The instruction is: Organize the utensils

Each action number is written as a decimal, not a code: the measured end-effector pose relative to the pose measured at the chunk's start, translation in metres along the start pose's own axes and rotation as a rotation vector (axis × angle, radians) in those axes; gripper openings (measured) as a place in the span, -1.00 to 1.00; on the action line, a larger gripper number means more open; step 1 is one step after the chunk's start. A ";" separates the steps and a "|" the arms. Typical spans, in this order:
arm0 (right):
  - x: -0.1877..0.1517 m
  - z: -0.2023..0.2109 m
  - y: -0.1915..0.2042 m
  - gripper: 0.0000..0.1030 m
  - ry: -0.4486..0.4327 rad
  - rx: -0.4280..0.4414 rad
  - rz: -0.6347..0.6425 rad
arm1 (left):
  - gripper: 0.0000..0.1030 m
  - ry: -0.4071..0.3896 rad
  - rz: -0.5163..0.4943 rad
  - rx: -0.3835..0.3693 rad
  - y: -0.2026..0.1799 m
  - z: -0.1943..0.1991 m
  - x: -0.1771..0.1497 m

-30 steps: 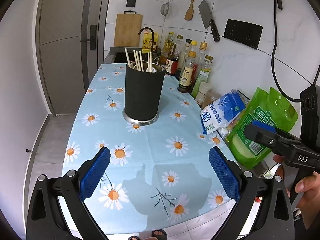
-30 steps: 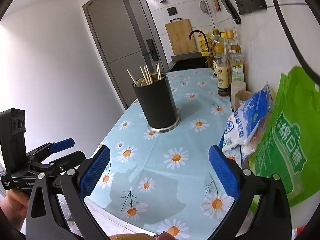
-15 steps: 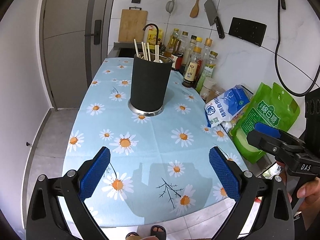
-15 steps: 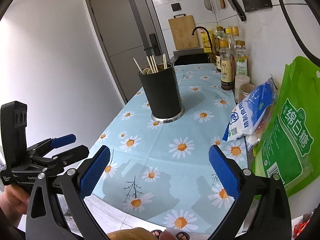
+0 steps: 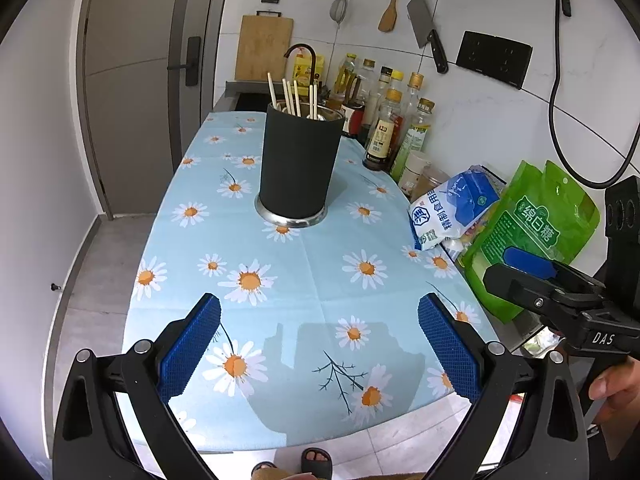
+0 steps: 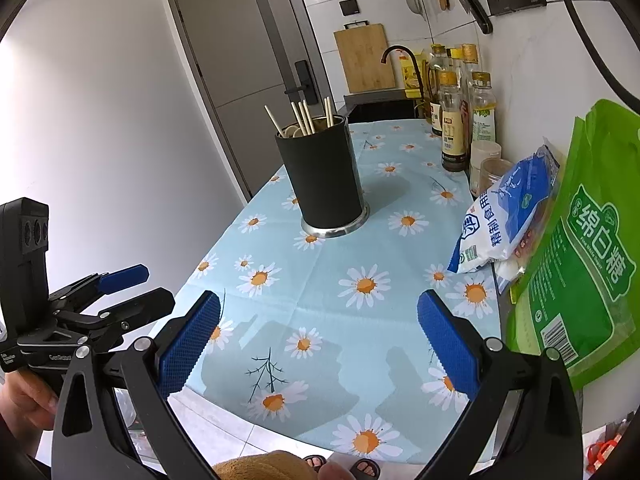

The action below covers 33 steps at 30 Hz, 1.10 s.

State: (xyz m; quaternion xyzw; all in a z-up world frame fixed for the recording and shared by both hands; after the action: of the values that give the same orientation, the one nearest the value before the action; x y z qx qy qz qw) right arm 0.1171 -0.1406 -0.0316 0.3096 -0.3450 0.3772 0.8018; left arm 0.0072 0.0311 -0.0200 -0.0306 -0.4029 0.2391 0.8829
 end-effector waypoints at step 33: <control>-0.003 0.001 -0.001 0.90 0.008 -0.011 -0.007 | 0.87 0.012 0.020 -0.013 0.002 -0.002 -0.002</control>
State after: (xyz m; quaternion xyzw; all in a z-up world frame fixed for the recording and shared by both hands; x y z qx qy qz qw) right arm 0.1158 -0.1431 -0.0335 0.3046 -0.3427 0.3739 0.8062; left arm 0.0072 0.0321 -0.0229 -0.0418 -0.3989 0.2452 0.8826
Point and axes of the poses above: each gripper's, at about its wrist camera, not at the fingertips, and z roughly against the way its jaws point, y to its left, x to its top, the point moved 3 cm from there along -z, roughly the way its jaws point, and after that the axes turned 8 degrees about z, right-handed, at the moved point
